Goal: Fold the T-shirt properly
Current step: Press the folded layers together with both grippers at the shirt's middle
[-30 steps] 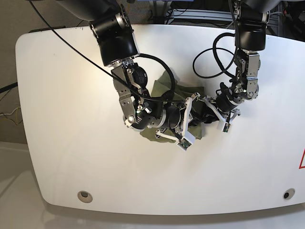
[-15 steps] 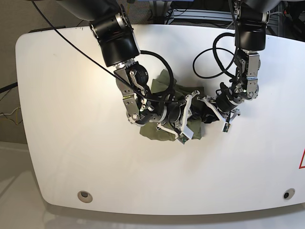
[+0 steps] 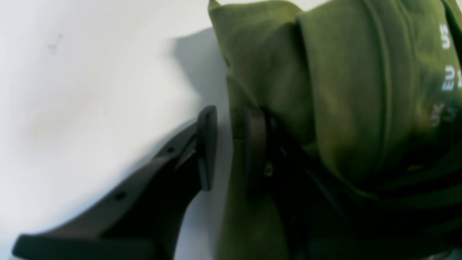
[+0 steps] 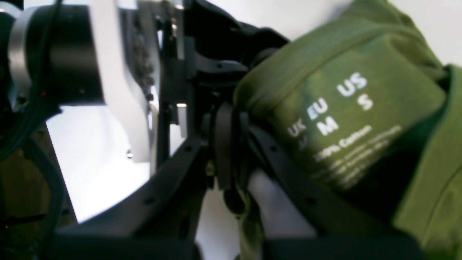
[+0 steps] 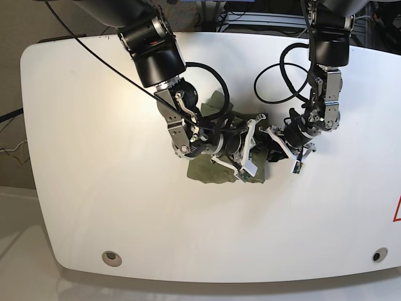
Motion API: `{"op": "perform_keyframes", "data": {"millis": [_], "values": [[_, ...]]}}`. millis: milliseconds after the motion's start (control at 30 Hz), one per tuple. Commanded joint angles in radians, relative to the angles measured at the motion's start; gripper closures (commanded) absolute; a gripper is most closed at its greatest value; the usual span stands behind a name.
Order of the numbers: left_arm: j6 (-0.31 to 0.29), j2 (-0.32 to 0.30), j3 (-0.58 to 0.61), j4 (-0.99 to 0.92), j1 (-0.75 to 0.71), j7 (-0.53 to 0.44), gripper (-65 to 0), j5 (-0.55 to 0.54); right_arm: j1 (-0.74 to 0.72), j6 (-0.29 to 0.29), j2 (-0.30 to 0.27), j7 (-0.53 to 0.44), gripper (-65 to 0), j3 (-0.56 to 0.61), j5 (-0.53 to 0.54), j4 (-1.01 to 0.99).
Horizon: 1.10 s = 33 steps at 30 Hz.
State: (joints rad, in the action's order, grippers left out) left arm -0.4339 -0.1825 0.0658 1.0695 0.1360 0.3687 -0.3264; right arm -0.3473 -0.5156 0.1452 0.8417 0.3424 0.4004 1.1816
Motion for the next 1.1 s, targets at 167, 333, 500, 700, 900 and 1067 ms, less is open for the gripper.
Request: {"op": "perform_keyframes", "data": {"millis": [167,333,500,700,900,1067], "values": [[0.020,0.007,0.021,-0.045,-0.040,0.232,-11.9,0.120,-0.029,-0.002,0.012,-0.042,0.0,0.002,0.015,-0.001],[0.020,0.007,0.021,-0.045,-0.040,0.232,-11.9,0.120,-0.043,-0.002,0.012,-0.066,0.0,0.002,0.015,-0.073],[0.020,0.005,0.021,-0.045,-0.043,0.232,-11.9,0.120,-0.048,-0.005,0.012,-0.117,0.0,0.002,0.015,-0.141],[0.020,0.005,0.021,-0.045,-0.045,0.232,-11.9,0.120,-0.048,-0.008,0.012,-0.150,0.0,0.002,0.015,-0.184],[0.020,0.002,0.021,-0.044,-0.045,0.234,-11.9,0.120,-0.048,-0.008,0.012,-0.167,0.0,0.002,0.015,-0.196],[0.020,-0.001,0.019,-0.044,-0.045,0.234,-11.9,0.120,-0.048,-0.005,0.012,-0.167,0.0,0.002,0.015,-0.196]]}}
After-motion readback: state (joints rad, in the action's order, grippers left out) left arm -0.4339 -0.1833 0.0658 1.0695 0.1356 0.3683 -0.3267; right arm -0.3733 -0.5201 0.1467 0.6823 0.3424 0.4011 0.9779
